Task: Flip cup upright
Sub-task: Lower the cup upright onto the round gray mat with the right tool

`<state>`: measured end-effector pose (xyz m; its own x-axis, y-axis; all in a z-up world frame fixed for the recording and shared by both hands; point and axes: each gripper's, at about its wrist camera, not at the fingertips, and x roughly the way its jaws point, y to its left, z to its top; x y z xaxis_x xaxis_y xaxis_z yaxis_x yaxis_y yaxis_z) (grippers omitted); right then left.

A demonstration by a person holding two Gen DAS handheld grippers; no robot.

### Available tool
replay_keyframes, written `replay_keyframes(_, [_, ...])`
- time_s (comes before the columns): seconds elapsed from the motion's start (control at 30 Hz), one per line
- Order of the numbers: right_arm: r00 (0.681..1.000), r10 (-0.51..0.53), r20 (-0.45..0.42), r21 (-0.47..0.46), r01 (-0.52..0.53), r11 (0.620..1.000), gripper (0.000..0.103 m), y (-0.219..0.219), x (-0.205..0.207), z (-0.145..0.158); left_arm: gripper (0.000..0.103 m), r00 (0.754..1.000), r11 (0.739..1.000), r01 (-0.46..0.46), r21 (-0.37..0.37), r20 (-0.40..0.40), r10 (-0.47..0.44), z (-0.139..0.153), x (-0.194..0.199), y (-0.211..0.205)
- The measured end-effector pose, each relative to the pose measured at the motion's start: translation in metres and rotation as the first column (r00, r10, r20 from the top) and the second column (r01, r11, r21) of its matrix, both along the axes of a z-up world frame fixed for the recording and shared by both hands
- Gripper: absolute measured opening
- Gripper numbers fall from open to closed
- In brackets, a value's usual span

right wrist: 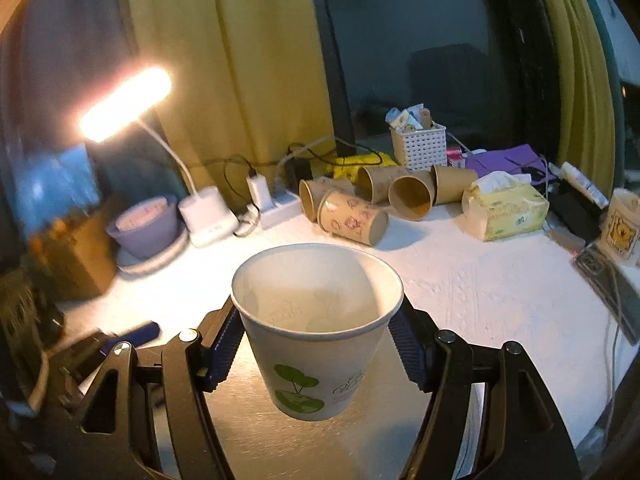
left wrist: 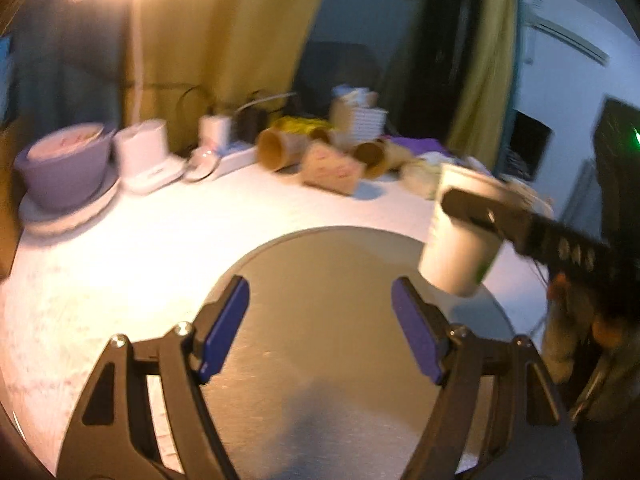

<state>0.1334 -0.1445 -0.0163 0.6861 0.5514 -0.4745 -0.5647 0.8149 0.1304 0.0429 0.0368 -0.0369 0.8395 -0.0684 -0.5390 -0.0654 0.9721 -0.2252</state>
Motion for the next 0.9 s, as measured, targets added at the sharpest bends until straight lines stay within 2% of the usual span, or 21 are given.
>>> replay_keyframes(0.13, [1.0,0.015,0.008,-0.057,-0.015,0.998,0.071,0.019,0.004,-0.008,0.075,0.999,0.999,-0.049,-0.011,-0.02,0.048,-0.003,0.002,0.01])
replay_keyframes(0.43, [0.999,0.026,0.021,-0.158,-0.022,0.987,0.071,0.041,0.007,-0.027,0.075,0.996,0.997,-0.072,-0.01,-0.047,0.071,-0.007,0.007,0.013])
replay_keyframes(0.73, [1.0,0.018,0.01,-0.159,-0.016,0.987,0.071,0.035,0.003,-0.03,0.075,0.996,0.997,-0.072,-0.004,-0.051,0.072,-0.006,0.007,0.012])
replay_keyframes(0.8, [1.0,0.017,0.006,-0.161,-0.016,0.987,0.076,0.033,0.001,-0.03,0.075,0.996,0.997,-0.071,-0.005,-0.05,0.07,-0.006,0.007,0.012])
replay_keyframes(0.9, [1.0,0.021,-0.007,-0.159,-0.022,0.987,0.077,0.031,-0.002,-0.031,0.075,0.996,0.998,-0.07,-0.005,-0.05,0.07,-0.006,0.007,0.012])
